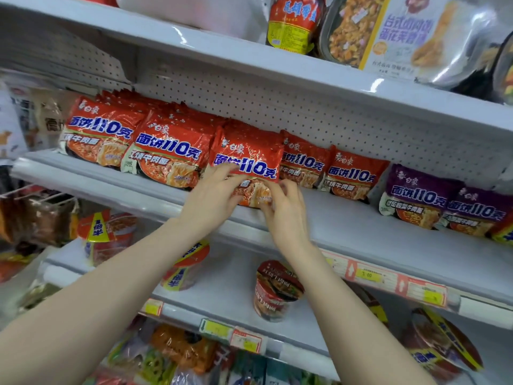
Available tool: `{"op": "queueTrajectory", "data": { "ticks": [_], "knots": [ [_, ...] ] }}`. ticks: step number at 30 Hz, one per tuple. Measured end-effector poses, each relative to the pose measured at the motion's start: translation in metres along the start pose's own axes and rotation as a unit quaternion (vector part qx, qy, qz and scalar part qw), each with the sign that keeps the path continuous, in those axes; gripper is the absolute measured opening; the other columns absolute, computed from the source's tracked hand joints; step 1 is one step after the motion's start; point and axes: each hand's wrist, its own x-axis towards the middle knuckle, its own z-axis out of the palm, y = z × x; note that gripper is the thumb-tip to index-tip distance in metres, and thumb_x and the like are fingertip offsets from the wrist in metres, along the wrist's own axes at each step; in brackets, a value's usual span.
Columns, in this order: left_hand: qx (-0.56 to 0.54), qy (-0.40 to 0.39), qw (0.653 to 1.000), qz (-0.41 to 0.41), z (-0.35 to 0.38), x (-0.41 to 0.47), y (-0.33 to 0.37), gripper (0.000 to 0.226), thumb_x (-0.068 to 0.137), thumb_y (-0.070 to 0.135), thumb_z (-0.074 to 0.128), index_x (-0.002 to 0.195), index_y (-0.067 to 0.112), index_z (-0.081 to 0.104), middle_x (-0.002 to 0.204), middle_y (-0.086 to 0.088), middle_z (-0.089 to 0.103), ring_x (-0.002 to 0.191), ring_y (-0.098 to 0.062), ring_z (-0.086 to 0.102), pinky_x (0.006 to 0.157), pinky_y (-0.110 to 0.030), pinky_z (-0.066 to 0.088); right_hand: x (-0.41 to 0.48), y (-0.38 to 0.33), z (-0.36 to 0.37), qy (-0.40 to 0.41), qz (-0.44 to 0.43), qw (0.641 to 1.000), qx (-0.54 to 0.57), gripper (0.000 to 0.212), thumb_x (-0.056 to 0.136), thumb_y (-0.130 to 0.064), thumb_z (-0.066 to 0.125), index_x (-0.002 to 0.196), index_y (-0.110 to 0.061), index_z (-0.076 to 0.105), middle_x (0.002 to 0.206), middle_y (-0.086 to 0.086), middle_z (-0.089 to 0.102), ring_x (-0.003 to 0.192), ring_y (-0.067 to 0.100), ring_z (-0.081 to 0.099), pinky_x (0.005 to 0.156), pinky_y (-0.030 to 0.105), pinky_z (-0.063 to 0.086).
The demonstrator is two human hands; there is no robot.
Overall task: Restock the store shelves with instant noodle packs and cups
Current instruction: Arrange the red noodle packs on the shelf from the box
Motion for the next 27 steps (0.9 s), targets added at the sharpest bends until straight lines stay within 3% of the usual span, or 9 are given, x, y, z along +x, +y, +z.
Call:
{"op": "queueTrajectory", "data": {
  "ticks": [6, 9, 13, 18, 27],
  "knots": [
    [-0.008, 0.027, 1.000, -0.013, -0.004, -0.036, 0.061, 0.039, 0.080, 0.008, 0.075, 0.119, 0.004, 0.067, 0.121, -0.016, 0.062, 0.112, -0.036, 0.057, 0.096, -0.039, 0.041, -0.049, 0.012, -0.041, -0.028, -0.012, 0.999, 0.037, 0.046, 0.091, -0.006, 0.064, 0.136, -0.012, 0.055, 0.135, 0.013, 0.048, 0.124, 0.028, 0.044, 0.099, 0.037, 0.043],
    [-0.013, 0.026, 0.999, -0.035, -0.005, -0.058, 0.093, 0.036, 0.085, 0.011, 0.072, 0.120, 0.006, 0.066, 0.122, -0.013, 0.062, 0.115, -0.033, 0.056, 0.098, -0.040, 0.042, -0.079, 0.020, -0.060, -0.027, -0.023, 0.998, 0.057, 0.041, 0.091, -0.004, 0.061, 0.131, -0.012, 0.057, 0.130, 0.012, 0.050, 0.119, 0.028, 0.046, 0.094, 0.039, 0.044],
    [0.003, 0.022, 0.998, -0.052, -0.003, -0.094, 0.134, 0.033, 0.085, 0.010, 0.069, 0.118, 0.009, 0.066, 0.117, -0.011, 0.062, 0.109, -0.031, 0.057, 0.092, -0.032, 0.040, -0.120, 0.035, -0.074, -0.021, -0.022, 0.997, 0.073, 0.036, 0.092, -0.008, 0.061, 0.128, -0.012, 0.061, 0.125, 0.012, 0.054, 0.115, 0.031, 0.050, 0.094, 0.041, 0.044],
    [0.025, -0.002, 0.995, -0.100, 0.016, -0.148, 0.166, 0.030, 0.087, 0.016, 0.068, 0.117, 0.013, 0.066, 0.113, -0.009, 0.062, 0.107, -0.031, 0.057, 0.091, -0.037, 0.043, -0.190, 0.050, -0.070, -0.042, -0.010, 0.993, 0.108, 0.033, 0.094, -0.010, 0.059, 0.126, -0.010, 0.063, 0.121, 0.010, 0.059, 0.111, 0.028, 0.053, 0.092, 0.038, 0.044],
    [-0.028, -0.074, 0.981, -0.178, 0.066, -0.257, 0.182, 0.025, 0.089, 0.017, 0.064, 0.114, 0.013, 0.068, 0.108, -0.008, 0.063, 0.102, -0.028, 0.059, 0.088, -0.031, 0.041, -0.313, 0.078, -0.037, -0.120, 0.050, 0.978, 0.163, 0.029, 0.096, -0.010, 0.052, 0.121, -0.009, 0.066, 0.115, 0.008, 0.062, 0.108, 0.026, 0.058, 0.091, 0.034, 0.046]
  ]
}}
